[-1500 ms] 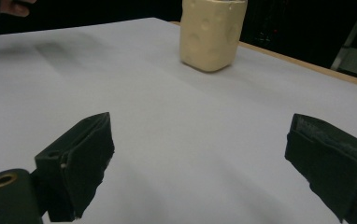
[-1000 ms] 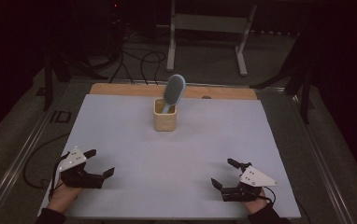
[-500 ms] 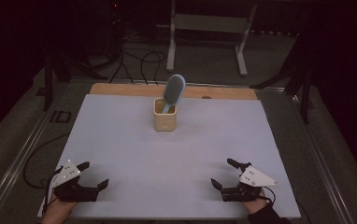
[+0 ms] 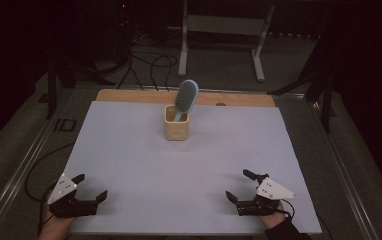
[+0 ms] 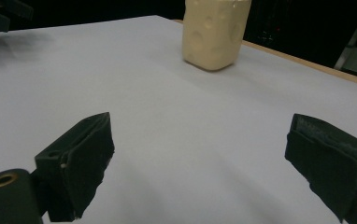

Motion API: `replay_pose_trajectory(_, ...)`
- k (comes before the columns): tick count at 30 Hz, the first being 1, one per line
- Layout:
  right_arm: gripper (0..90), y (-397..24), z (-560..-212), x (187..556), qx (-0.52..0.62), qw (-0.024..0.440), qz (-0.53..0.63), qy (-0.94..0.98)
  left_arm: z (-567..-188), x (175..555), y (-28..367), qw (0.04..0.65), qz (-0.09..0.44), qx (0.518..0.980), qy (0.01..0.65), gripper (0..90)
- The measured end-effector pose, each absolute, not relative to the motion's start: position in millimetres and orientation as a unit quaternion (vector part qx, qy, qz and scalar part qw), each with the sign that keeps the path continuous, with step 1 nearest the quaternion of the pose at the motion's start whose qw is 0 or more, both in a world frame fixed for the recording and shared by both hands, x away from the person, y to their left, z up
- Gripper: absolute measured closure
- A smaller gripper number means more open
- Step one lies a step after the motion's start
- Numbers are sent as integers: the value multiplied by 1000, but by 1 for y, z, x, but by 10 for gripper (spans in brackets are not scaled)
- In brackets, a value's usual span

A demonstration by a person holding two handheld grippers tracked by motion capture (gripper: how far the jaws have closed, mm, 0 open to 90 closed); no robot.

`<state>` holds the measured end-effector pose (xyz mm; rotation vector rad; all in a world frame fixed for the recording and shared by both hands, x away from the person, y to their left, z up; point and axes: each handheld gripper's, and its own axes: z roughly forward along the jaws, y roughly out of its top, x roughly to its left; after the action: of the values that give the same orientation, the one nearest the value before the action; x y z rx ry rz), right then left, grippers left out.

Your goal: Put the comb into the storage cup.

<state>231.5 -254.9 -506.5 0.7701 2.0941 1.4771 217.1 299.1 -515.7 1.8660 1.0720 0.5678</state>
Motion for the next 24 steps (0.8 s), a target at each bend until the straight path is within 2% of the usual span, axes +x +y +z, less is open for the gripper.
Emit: replay_pose_trajectory(24, 75, -252, -509, 233, 275, 223, 534, 767, -516, 215, 296, 461, 210, 749, 427, 0)
